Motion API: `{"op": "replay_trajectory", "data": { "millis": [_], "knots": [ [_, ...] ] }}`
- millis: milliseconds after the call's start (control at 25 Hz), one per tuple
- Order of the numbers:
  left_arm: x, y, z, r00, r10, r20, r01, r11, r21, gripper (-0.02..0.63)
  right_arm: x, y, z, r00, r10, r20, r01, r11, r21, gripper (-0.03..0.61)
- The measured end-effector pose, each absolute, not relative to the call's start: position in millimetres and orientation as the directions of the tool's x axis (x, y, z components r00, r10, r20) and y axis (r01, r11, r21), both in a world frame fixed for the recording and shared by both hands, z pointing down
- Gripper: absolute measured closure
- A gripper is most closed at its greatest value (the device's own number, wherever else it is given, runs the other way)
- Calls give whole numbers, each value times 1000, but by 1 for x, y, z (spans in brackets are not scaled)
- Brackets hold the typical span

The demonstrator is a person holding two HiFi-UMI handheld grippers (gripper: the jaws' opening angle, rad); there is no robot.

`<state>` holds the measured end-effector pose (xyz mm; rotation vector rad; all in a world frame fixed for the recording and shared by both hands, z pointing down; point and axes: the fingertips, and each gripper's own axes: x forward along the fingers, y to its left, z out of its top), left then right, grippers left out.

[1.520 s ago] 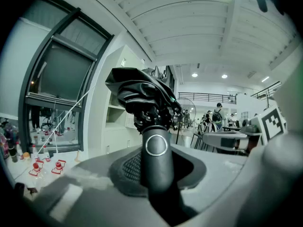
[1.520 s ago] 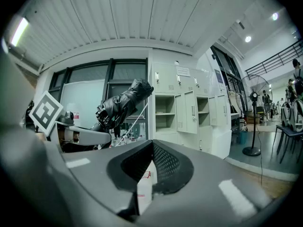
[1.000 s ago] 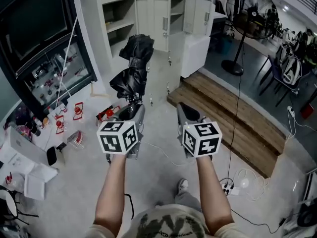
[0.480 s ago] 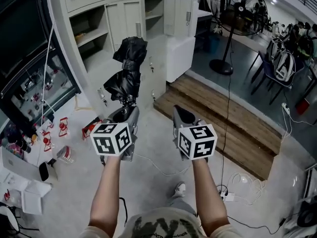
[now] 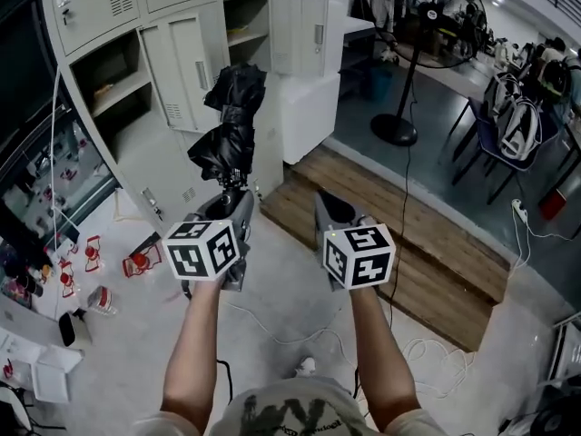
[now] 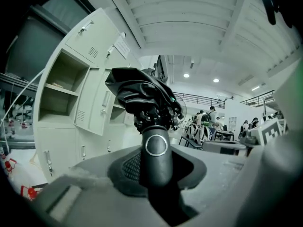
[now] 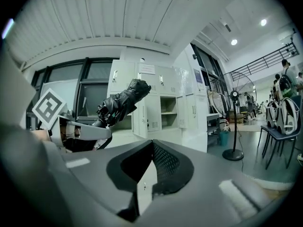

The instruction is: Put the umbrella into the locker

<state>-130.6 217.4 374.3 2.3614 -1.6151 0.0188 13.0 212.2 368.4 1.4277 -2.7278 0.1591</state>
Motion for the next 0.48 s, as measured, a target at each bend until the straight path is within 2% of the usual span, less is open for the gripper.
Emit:
{"op": "replay_trajectory", "data": {
  "millis": [480],
  "knots": [
    [-66, 135, 377, 372, -909, 187, -918, -331, 216, 508, 77, 134, 369, -570, -816, 94, -821, 563, -88, 581]
  ]
}}
